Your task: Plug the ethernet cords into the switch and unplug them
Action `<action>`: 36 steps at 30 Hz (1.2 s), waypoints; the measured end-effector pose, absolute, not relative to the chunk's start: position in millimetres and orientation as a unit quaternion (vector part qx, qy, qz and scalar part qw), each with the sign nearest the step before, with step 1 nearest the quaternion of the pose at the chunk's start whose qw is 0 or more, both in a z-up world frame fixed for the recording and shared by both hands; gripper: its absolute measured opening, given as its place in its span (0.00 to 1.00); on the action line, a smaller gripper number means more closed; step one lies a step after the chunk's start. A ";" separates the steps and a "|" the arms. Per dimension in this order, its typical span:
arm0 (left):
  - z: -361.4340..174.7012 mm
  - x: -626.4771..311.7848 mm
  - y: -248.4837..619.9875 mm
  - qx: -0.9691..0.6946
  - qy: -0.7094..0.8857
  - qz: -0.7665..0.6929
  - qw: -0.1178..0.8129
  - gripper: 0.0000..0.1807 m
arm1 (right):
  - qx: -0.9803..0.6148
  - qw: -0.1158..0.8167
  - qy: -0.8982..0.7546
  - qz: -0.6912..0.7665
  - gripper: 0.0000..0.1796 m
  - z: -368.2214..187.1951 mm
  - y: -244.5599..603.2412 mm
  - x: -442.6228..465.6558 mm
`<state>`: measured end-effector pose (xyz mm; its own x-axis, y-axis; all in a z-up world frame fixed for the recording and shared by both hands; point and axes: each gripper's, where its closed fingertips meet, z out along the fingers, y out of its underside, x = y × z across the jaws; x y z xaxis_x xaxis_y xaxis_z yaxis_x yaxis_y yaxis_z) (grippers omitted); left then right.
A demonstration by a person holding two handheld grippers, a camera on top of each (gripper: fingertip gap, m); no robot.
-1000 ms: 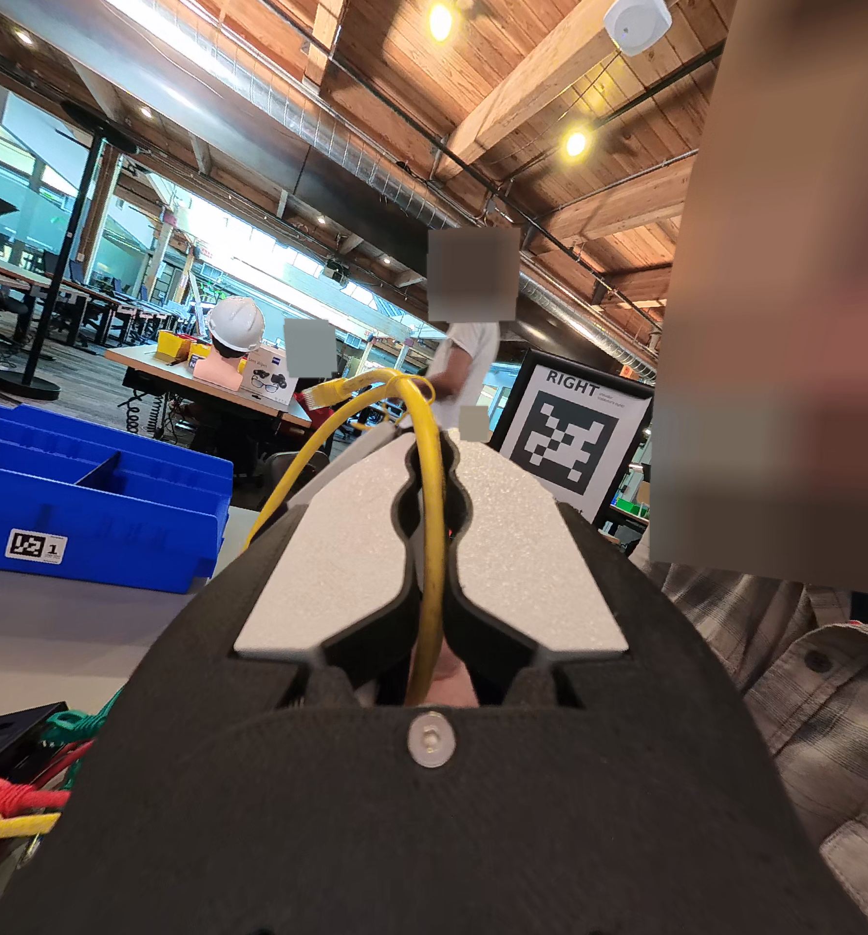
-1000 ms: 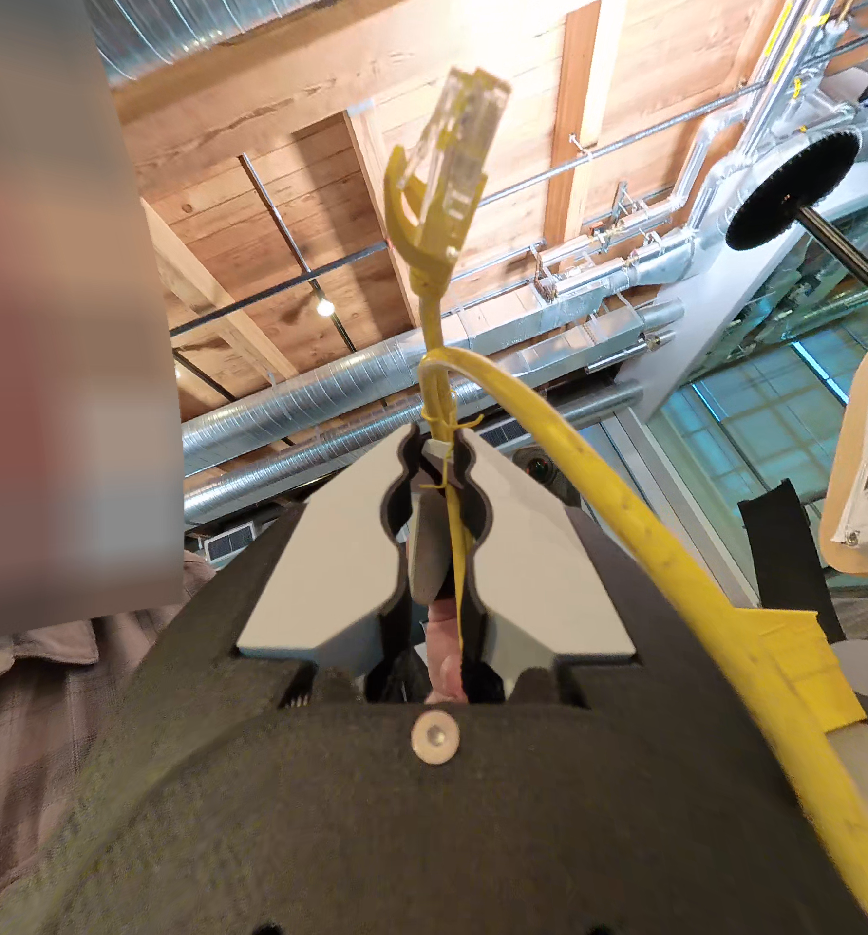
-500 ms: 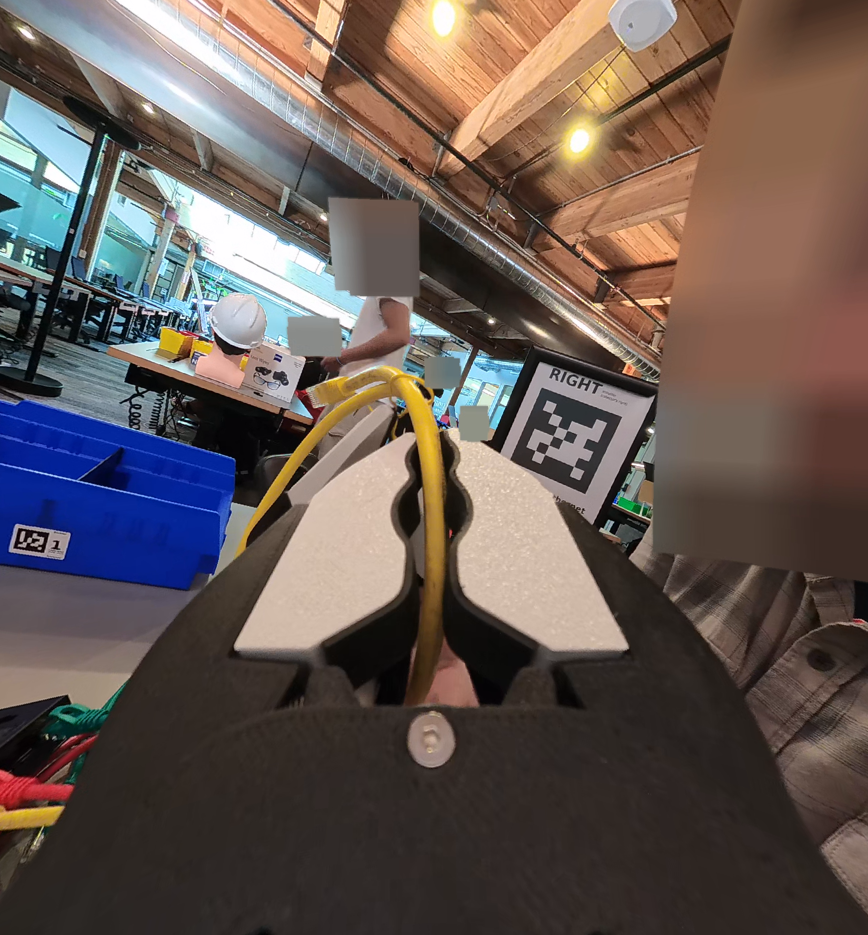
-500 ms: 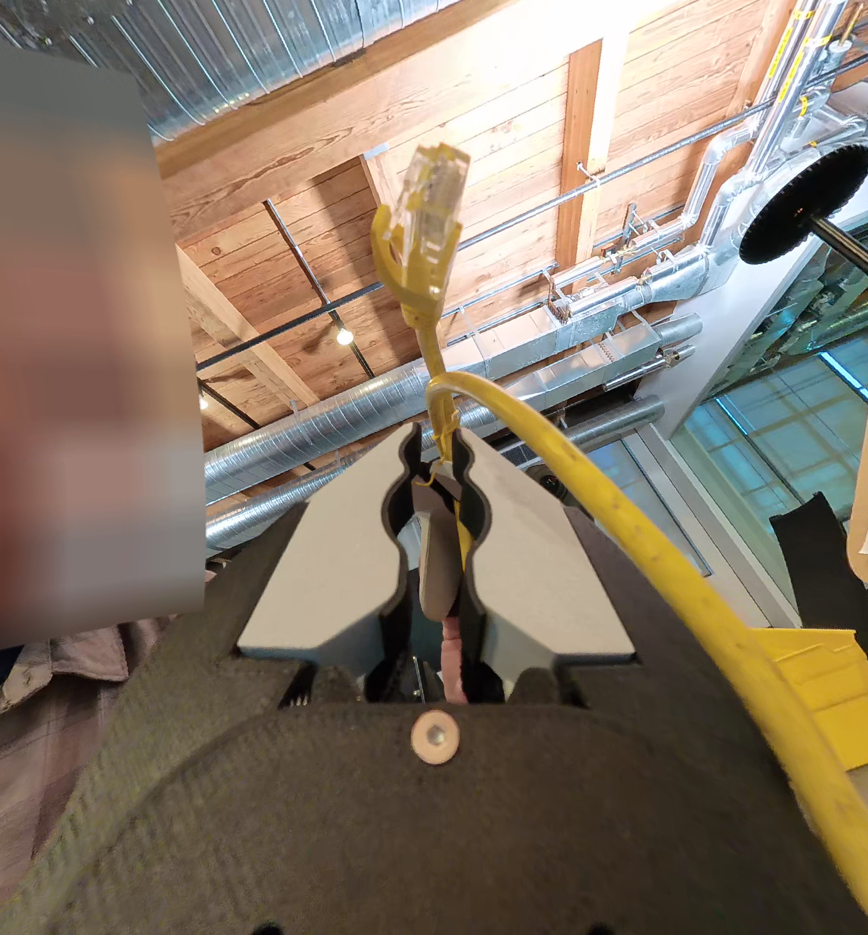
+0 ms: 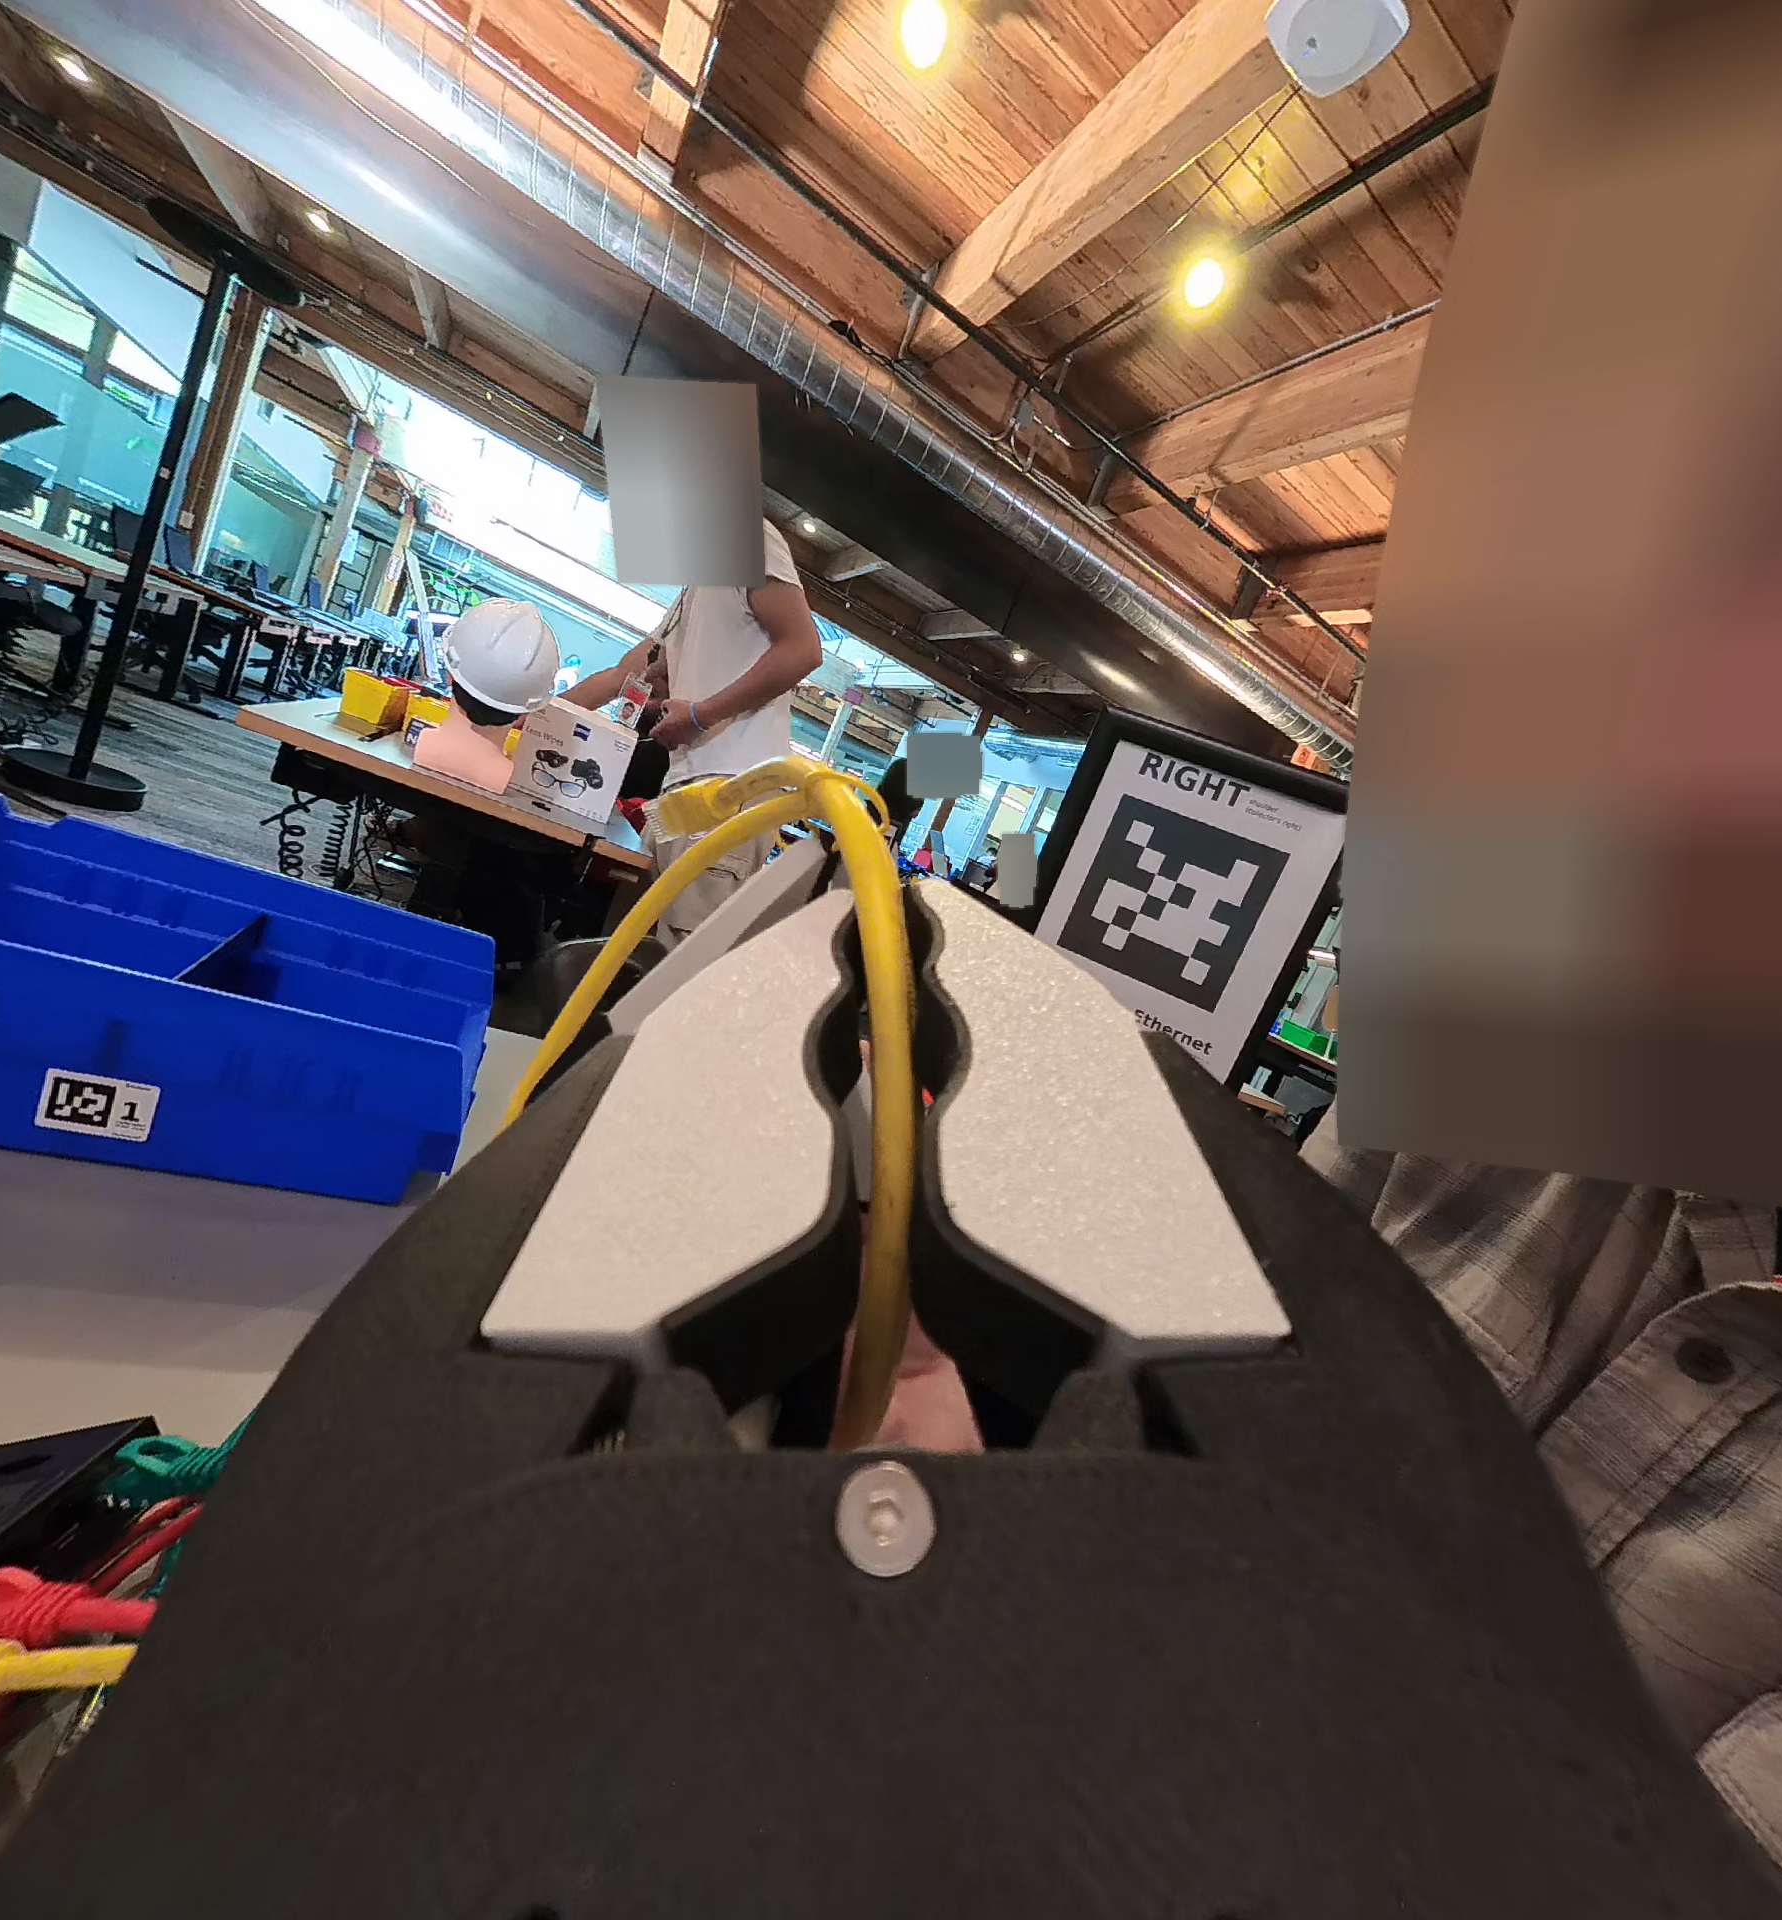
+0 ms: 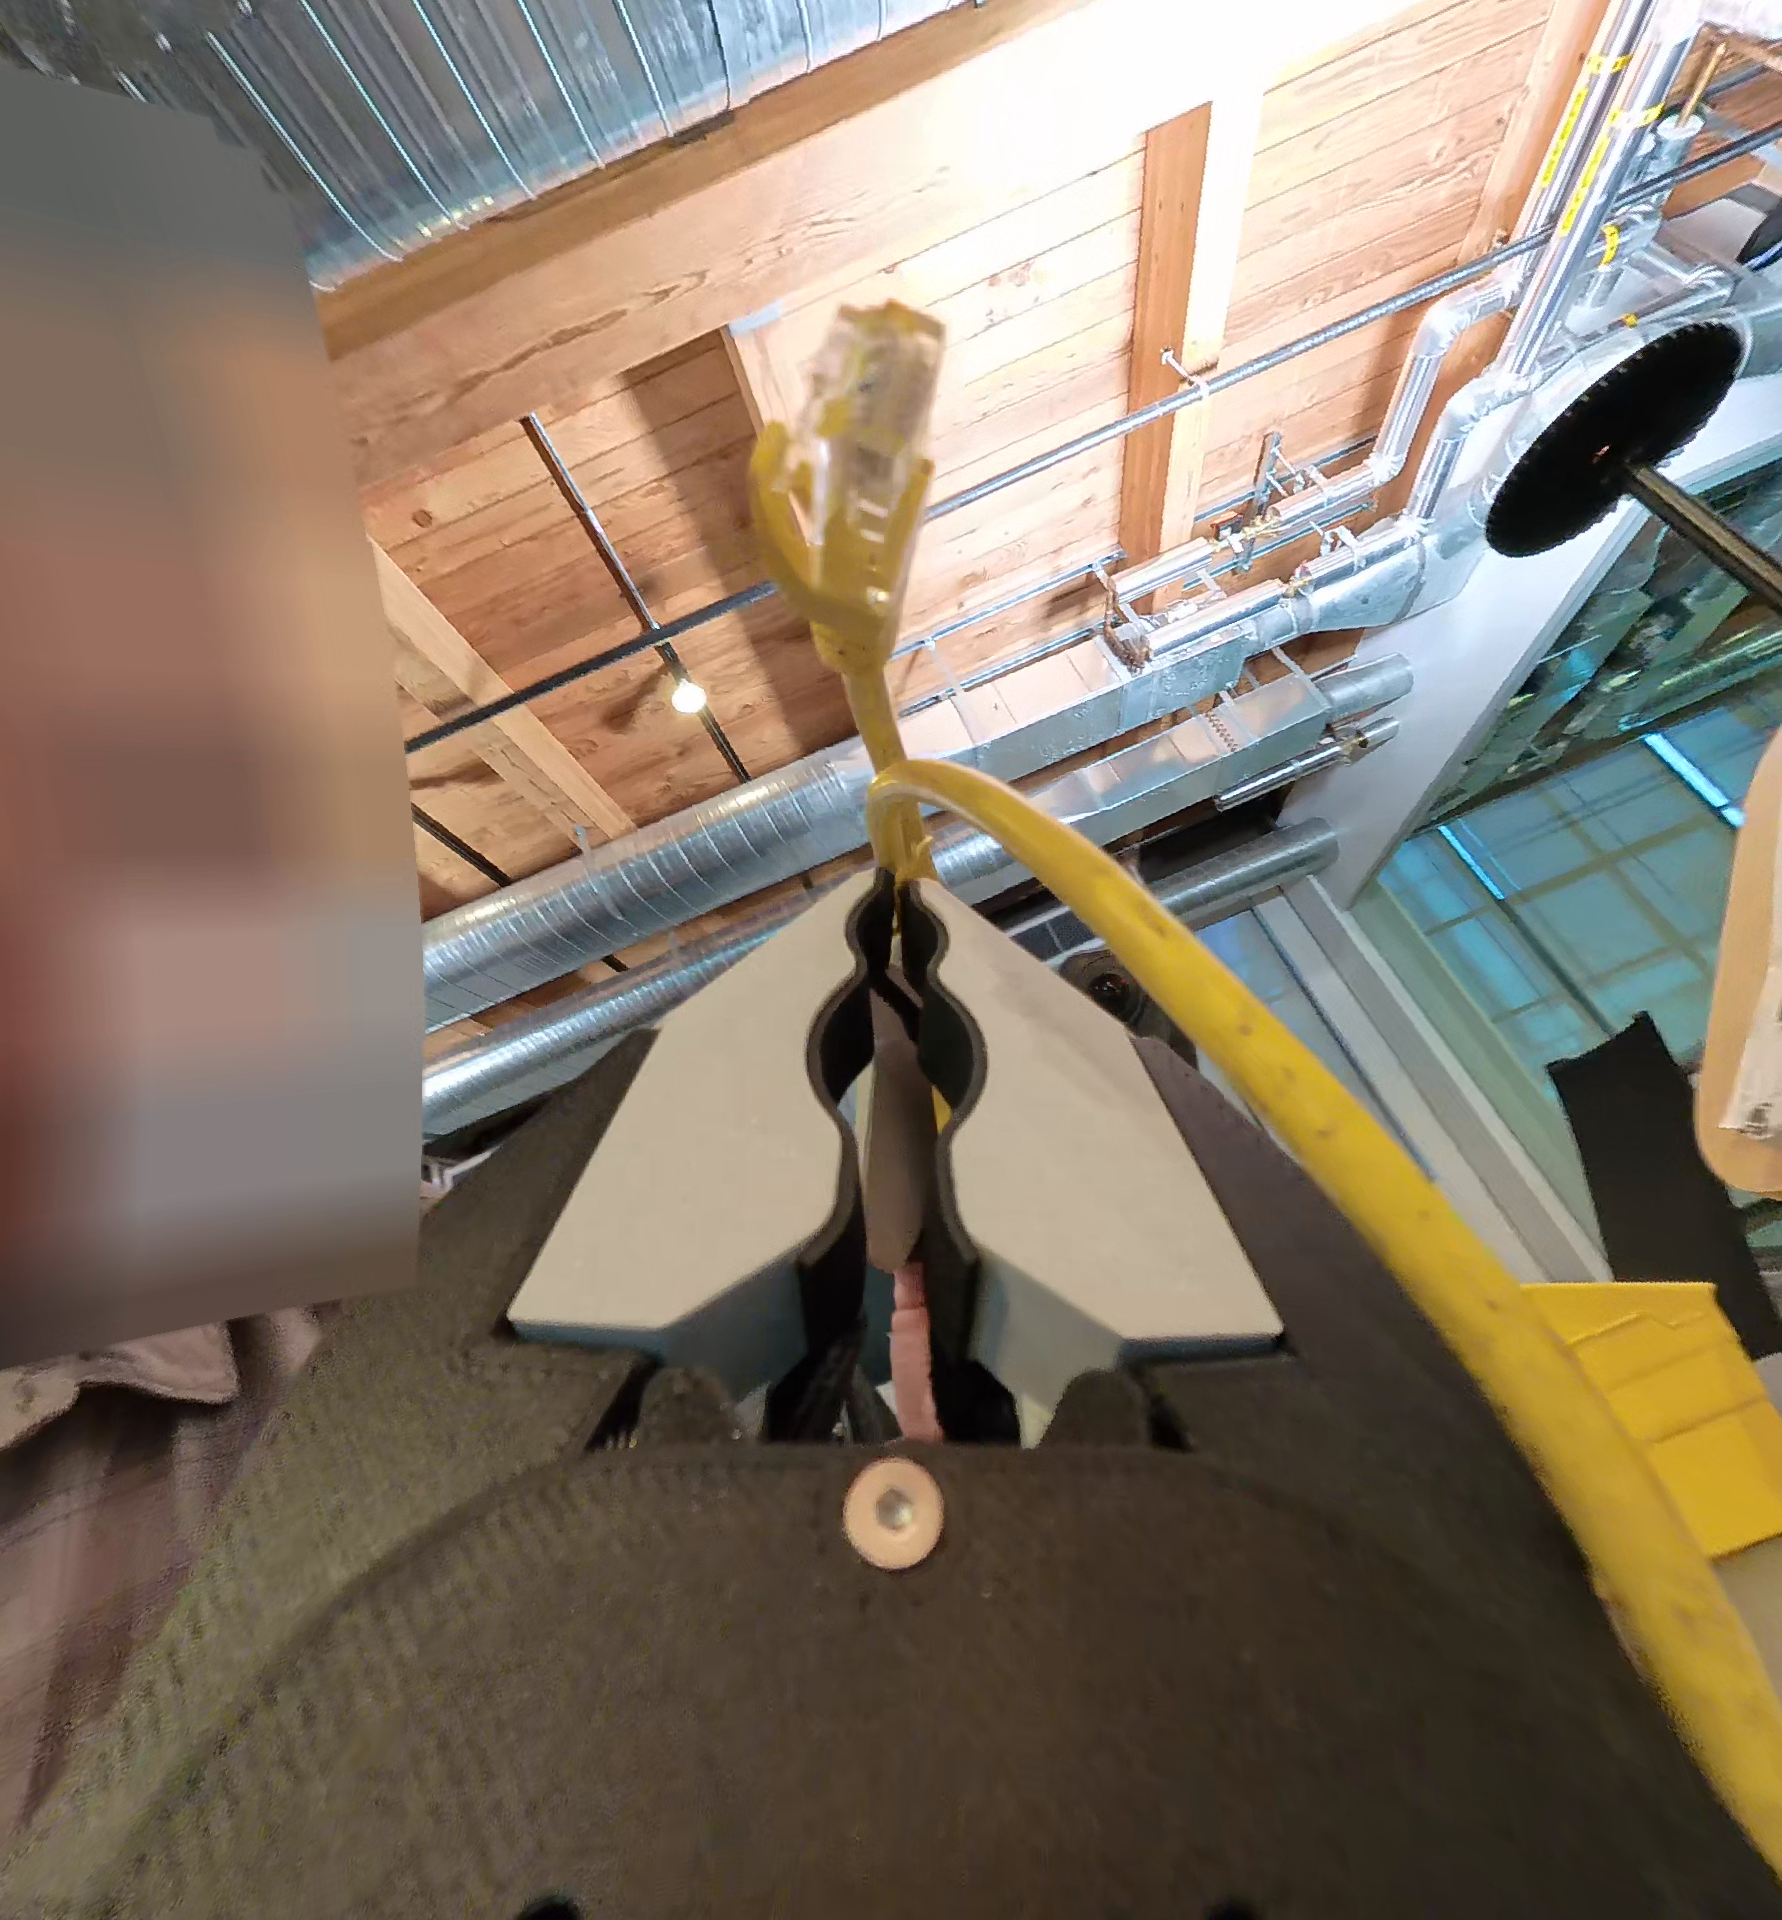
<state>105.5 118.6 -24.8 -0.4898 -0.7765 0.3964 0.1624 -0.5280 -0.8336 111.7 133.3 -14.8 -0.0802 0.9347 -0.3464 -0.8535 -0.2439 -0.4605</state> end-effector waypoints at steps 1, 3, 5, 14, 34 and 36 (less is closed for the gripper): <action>-24.8 105.7 119.0 -0.406 0.379 -0.774 0.304 0.03 | -0.300 0.618 -0.069 0.723 0.00 -15.0 133.7 111.8; -24.2 105.1 121.2 -0.408 0.374 -0.774 0.306 0.03 | -0.324 0.639 -0.071 0.694 0.00 -15.2 135.2 109.7; -22.5 103.7 122.4 -0.408 0.369 -0.777 0.307 0.03 | -0.348 0.660 -0.079 0.661 0.00 -13.9 135.5 106.5; -16.5 101.0 123.1 -0.416 0.357 -0.778 0.306 0.03 | -0.476 0.765 -0.150 0.407 0.00 -10.4 136.2 100.1; -9.0 94.6 135.5 -0.448 0.292 -0.800 0.271 0.02 | -0.302 0.484 -0.621 -0.538 0.00 -7.5 153.1 99.2; -6.7 92.7 137.2 -0.445 0.289 -0.800 0.279 0.03 | -0.325 0.488 -0.621 -0.521 0.03 -5.5 152.9 100.3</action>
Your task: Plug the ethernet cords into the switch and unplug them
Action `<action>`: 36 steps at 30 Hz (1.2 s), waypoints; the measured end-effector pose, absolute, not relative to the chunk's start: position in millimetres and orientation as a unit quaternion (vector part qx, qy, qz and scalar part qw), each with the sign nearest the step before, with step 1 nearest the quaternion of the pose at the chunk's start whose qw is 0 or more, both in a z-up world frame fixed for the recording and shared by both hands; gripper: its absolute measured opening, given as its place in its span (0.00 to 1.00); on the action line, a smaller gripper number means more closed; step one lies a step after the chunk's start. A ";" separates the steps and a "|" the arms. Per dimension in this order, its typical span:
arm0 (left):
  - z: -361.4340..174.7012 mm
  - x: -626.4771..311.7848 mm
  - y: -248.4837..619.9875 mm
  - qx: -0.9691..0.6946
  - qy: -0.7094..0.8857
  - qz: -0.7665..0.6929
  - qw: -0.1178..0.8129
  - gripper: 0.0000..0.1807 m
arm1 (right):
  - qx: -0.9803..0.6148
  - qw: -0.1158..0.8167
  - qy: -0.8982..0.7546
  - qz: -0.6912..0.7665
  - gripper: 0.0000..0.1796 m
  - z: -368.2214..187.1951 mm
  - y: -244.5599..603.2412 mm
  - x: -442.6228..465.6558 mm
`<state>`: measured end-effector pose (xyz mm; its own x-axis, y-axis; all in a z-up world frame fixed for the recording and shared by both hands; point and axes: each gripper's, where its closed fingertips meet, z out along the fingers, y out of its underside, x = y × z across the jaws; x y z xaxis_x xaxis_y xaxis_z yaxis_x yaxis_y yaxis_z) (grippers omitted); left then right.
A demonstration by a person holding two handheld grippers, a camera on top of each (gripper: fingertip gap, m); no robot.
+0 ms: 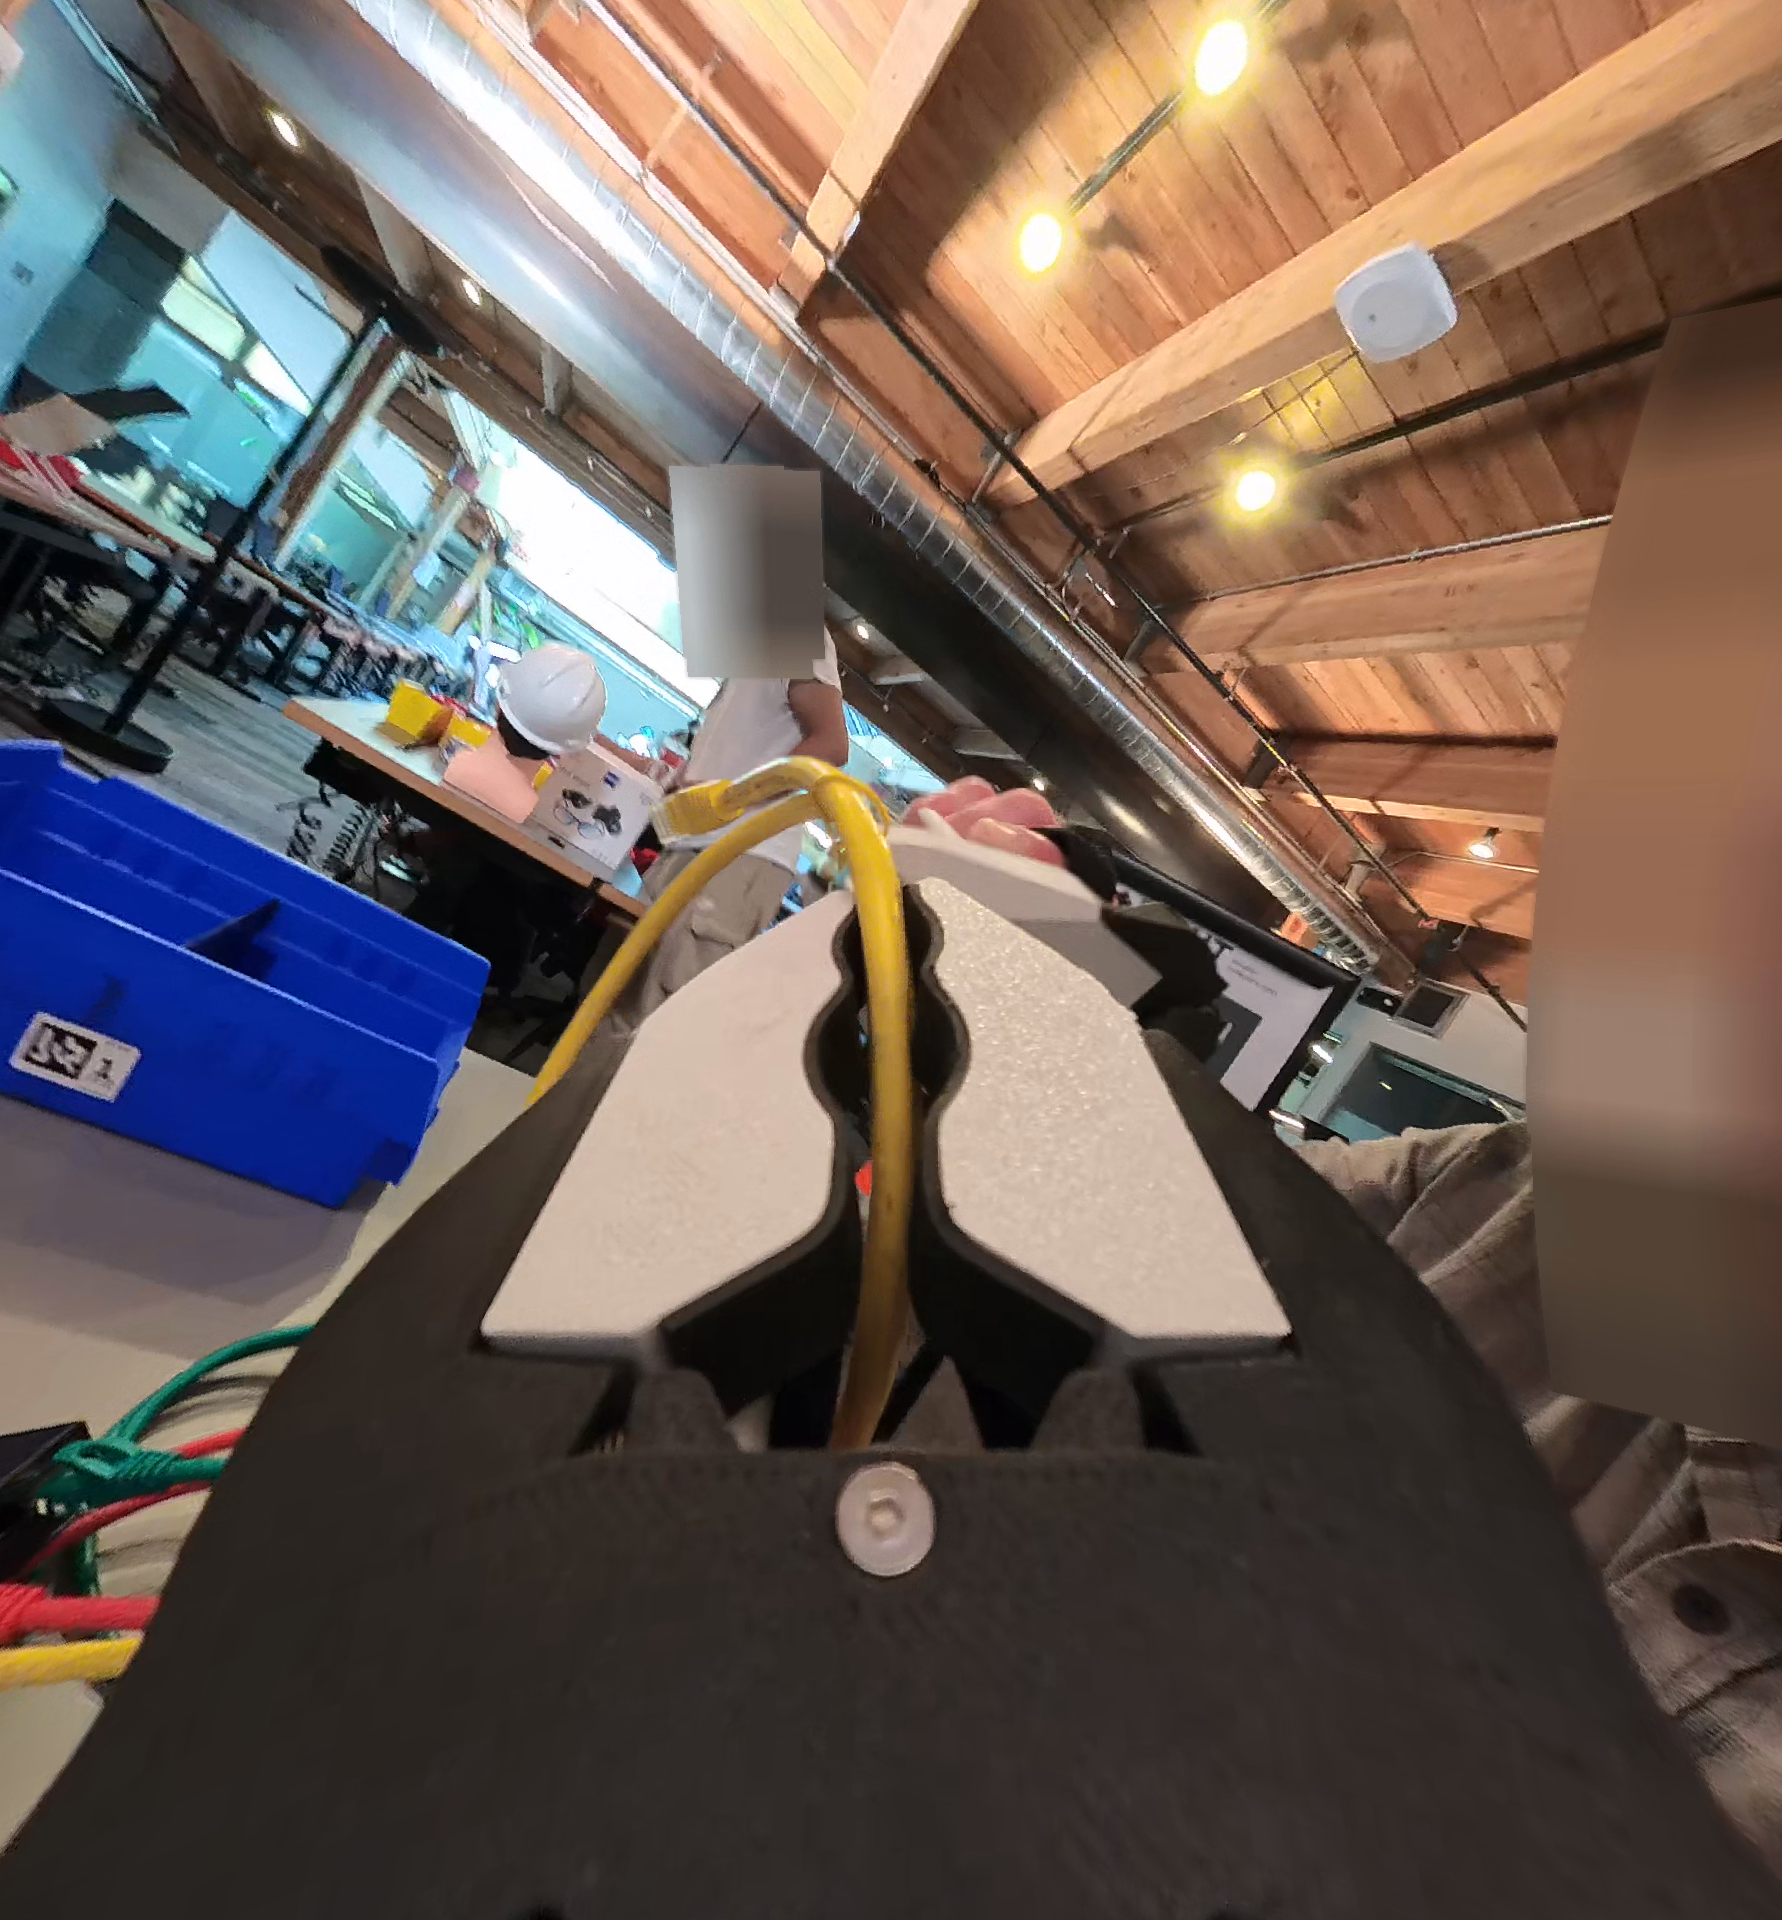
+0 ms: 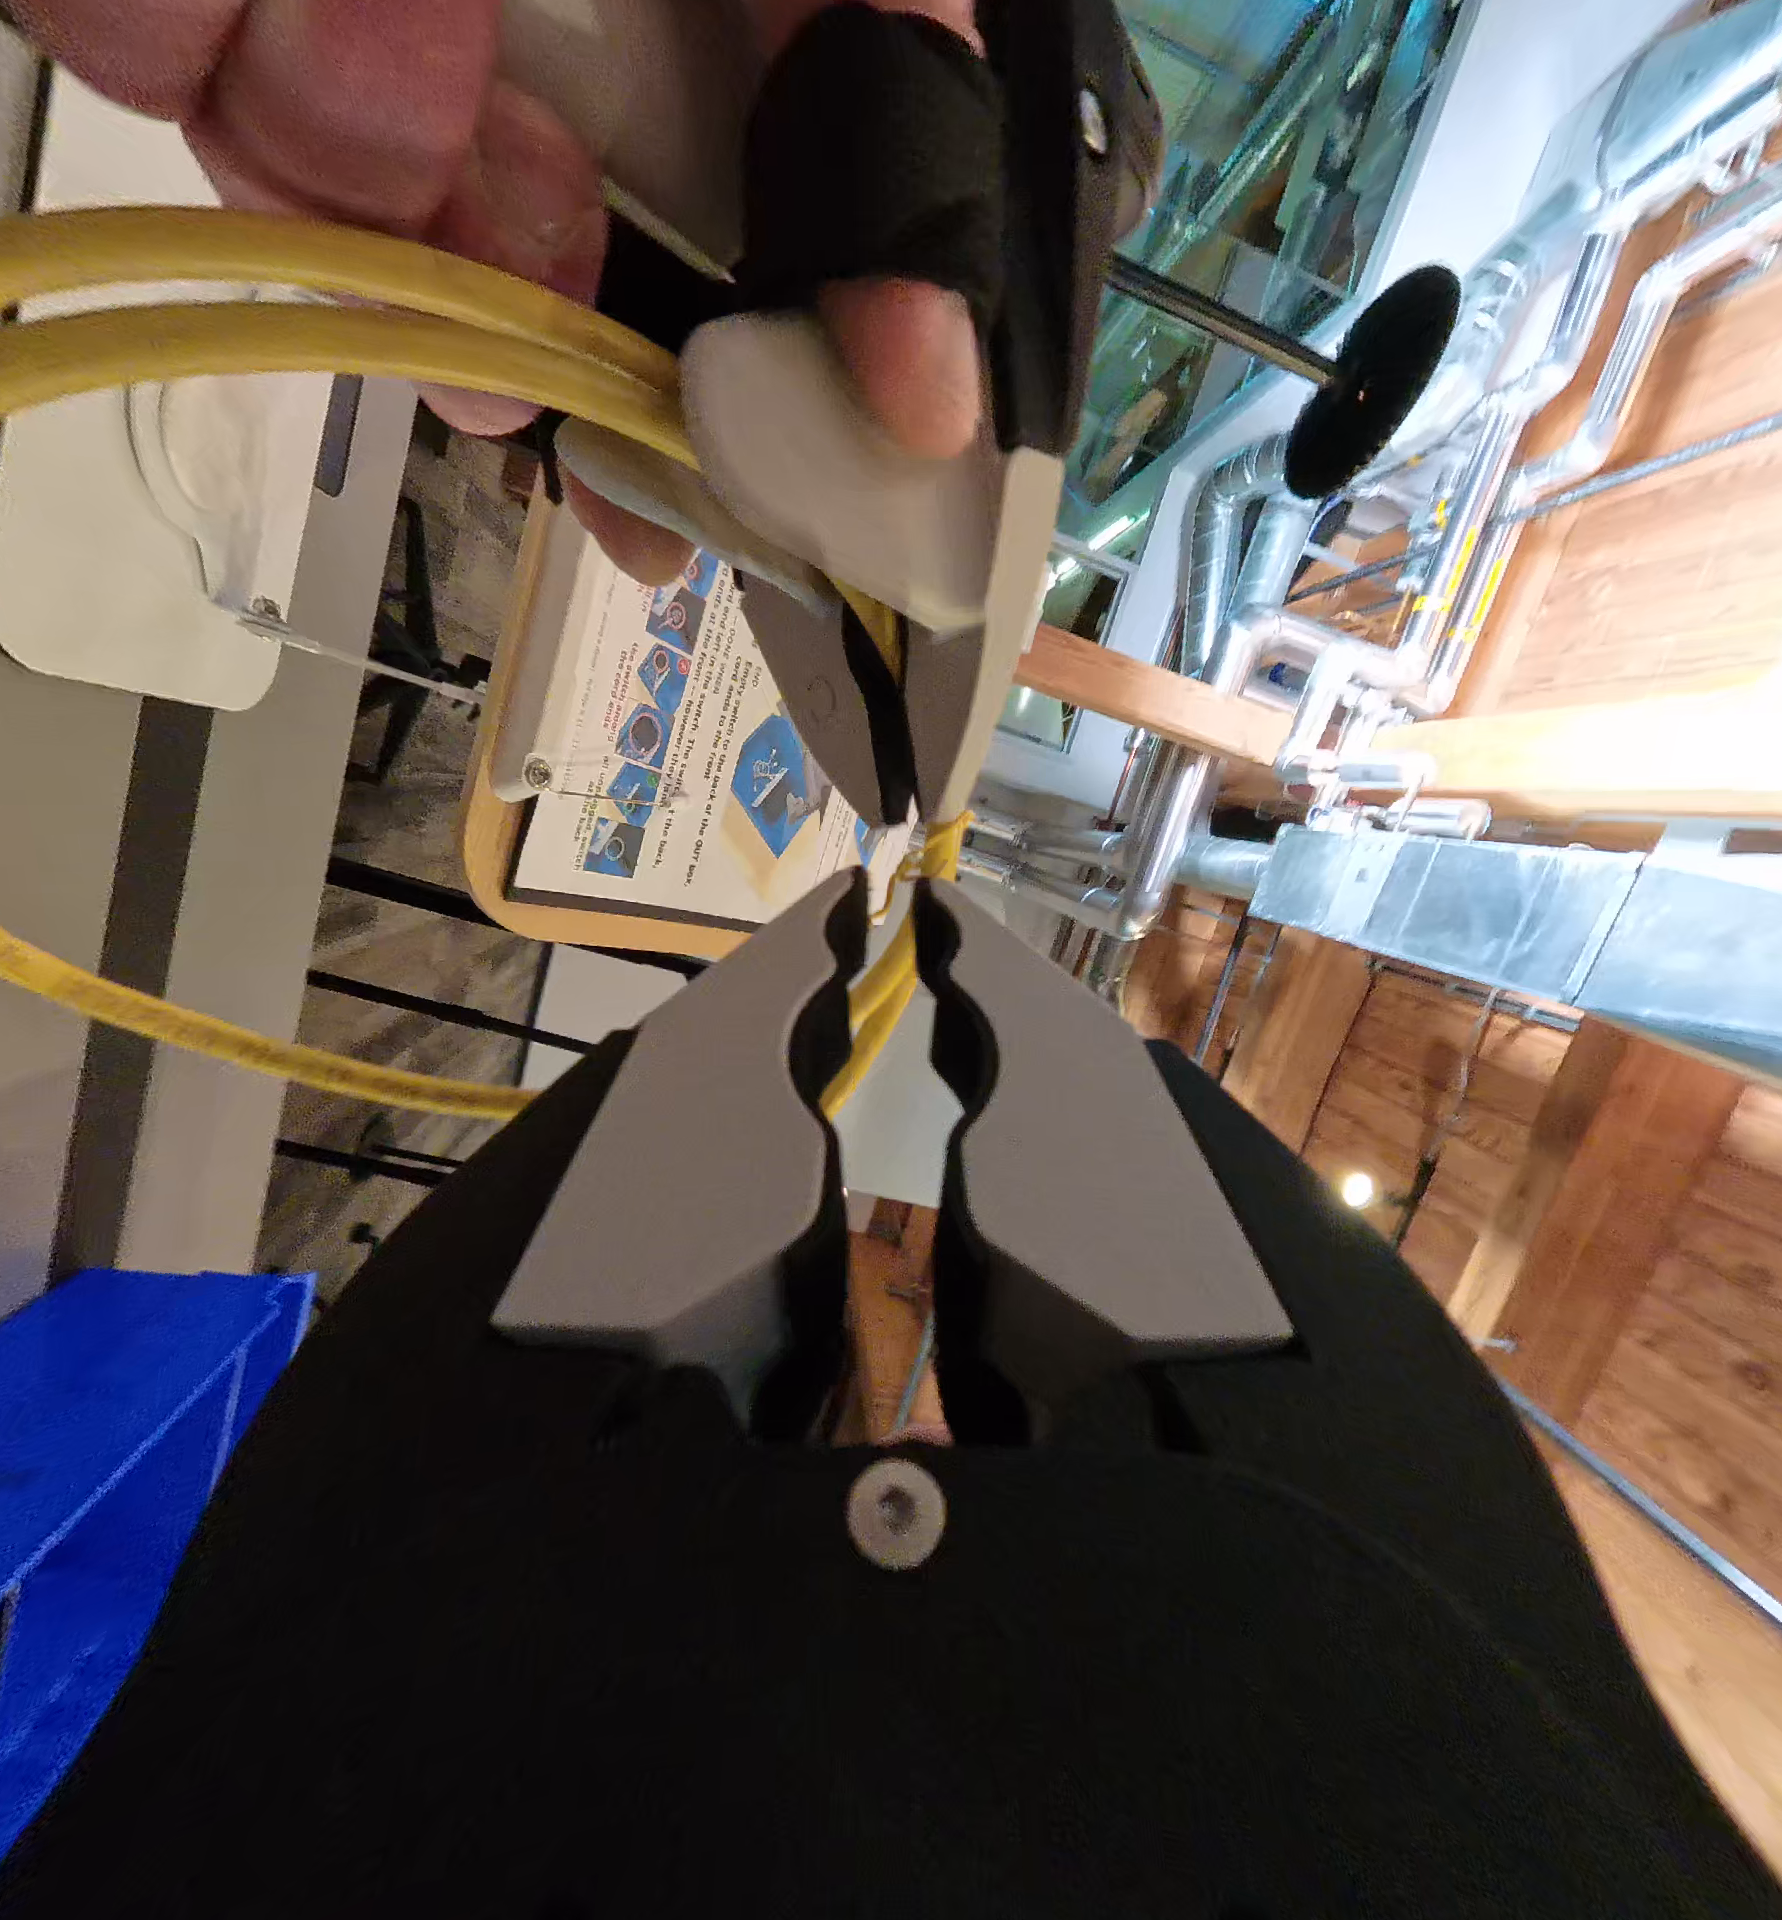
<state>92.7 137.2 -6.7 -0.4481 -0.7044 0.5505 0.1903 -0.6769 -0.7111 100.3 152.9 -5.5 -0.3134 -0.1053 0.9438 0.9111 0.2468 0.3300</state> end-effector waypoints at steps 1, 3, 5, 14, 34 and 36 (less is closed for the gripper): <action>-4.5 90.1 138.7 -0.441 0.287 -0.801 0.285 0.02 | -0.331 0.504 -0.613 -0.511 0.09 -1.6 149.4 98.9; -1.4 85.4 140.5 -0.436 0.296 -0.795 0.300 0.02 | -0.370 0.555 -0.597 -0.446 0.12 1.8 138.9 95.5; 3.2 80.7 139.2 -0.424 0.308 -0.791 0.315 0.03 | -0.449 0.594 -0.576 -0.336 0.14 -6.0 131.5 92.6; 7.1 75.1 127.6 -0.378 0.366 -0.768 0.365 0.02 | -0.612 0.659 -0.236 0.368 0.09 -1.5 114.0 81.9; -7.7 78.6 105.9 -0.340 0.472 -0.706 0.403 0.02 | -0.385 0.493 -0.016 0.780 0.26 -4.0 120.1 75.4; -9.8 80.1 102.9 -0.337 0.483 -0.699 0.405 0.02 | -0.374 0.493 -0.010 0.785 0.24 -4.4 122.2 75.1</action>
<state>80.1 102.9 -9.8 -0.4436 -0.8926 0.0805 0.2413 -0.2054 -0.9485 75.1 122.2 -4.4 -0.2337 0.7816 -0.5784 -0.7673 -0.5136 -0.3840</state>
